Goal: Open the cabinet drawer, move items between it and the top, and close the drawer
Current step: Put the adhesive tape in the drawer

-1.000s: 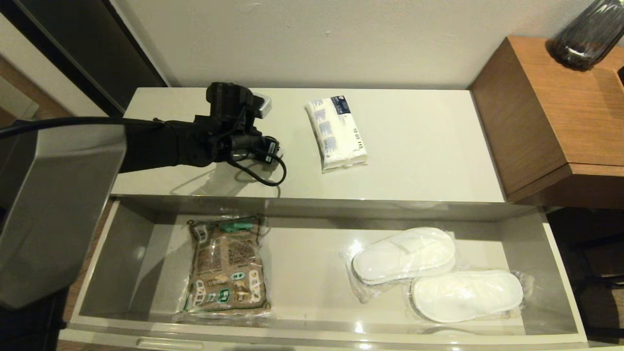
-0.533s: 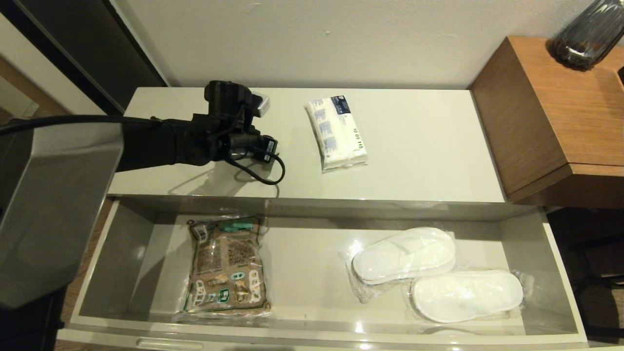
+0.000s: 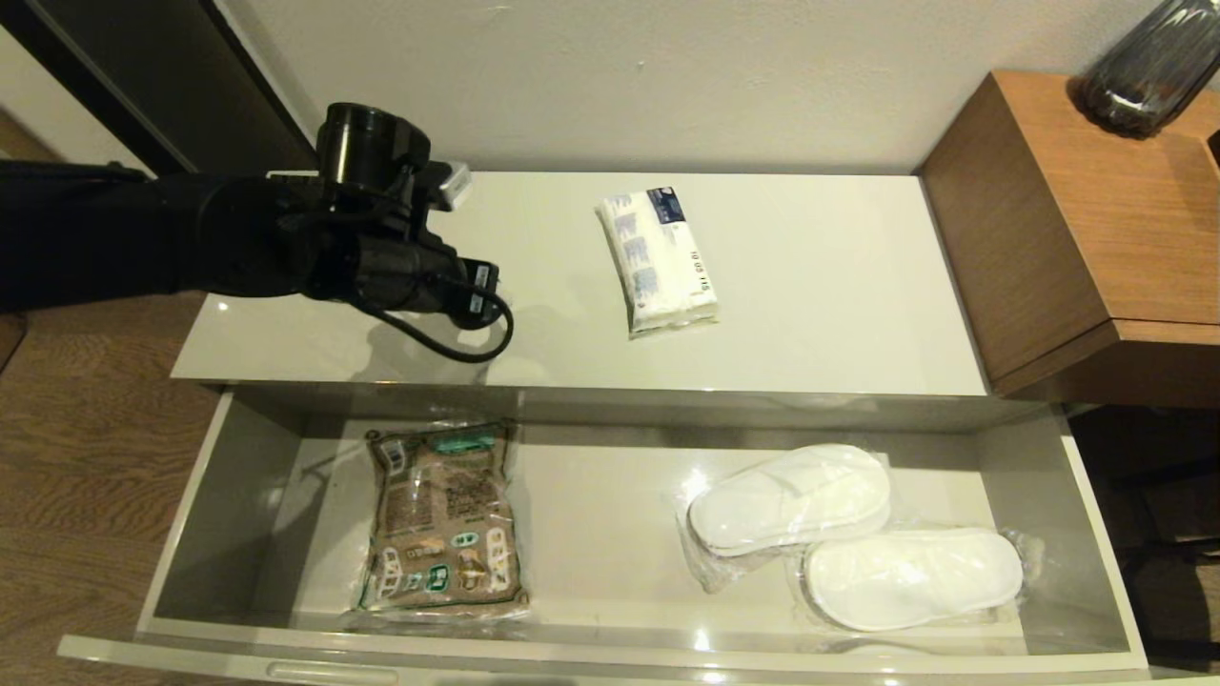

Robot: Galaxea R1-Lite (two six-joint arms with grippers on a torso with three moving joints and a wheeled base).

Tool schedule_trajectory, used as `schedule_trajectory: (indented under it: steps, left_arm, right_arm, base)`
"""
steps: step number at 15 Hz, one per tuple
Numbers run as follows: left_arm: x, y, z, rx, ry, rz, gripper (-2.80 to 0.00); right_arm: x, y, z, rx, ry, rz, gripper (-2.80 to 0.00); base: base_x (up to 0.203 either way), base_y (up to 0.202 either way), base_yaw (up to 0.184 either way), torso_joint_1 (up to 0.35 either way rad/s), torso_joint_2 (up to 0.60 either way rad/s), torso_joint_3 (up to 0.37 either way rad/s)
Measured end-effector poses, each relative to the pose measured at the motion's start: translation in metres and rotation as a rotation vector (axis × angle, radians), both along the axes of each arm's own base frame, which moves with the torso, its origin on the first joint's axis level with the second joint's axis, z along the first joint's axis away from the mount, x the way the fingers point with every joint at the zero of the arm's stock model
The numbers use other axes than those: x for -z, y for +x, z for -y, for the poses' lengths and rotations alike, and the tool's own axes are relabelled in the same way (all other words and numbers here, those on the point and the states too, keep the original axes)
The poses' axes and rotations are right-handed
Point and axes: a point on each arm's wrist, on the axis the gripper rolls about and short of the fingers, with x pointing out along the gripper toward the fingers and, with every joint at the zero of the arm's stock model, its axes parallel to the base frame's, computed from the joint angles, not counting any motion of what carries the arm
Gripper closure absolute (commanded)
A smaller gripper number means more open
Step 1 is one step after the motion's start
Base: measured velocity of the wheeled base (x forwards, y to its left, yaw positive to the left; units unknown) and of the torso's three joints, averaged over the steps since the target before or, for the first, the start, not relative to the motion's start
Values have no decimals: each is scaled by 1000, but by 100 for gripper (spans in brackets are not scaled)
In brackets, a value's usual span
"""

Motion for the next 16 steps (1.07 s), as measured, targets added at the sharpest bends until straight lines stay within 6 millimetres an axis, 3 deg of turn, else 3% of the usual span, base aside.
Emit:
schedule_trajectory:
  steps: [5, 7, 11, 16]
  left_arm:
    - [68, -78, -29, -29, 21, -292, 0]
    - [100, -95, -39, -66, 9, -359, 0]
    - [168, -78, -54, -150, -14, -378, 0]
    - [236, -36, -66, -297, 15, -195, 0]
  right_arm:
    - [0, 0, 0, 0, 0, 0, 0]
    - [0, 0, 0, -1, 0, 0, 0]
    - [0, 0, 0, 0, 0, 0, 0]
    - [0, 0, 0, 0, 0, 0, 0]
  base:
    - [0, 0, 0, 0, 0, 0]
    - [0, 0, 0, 0, 0, 0]
    - [0, 0, 0, 0, 0, 0]
    - [0, 0, 0, 0, 0, 0]
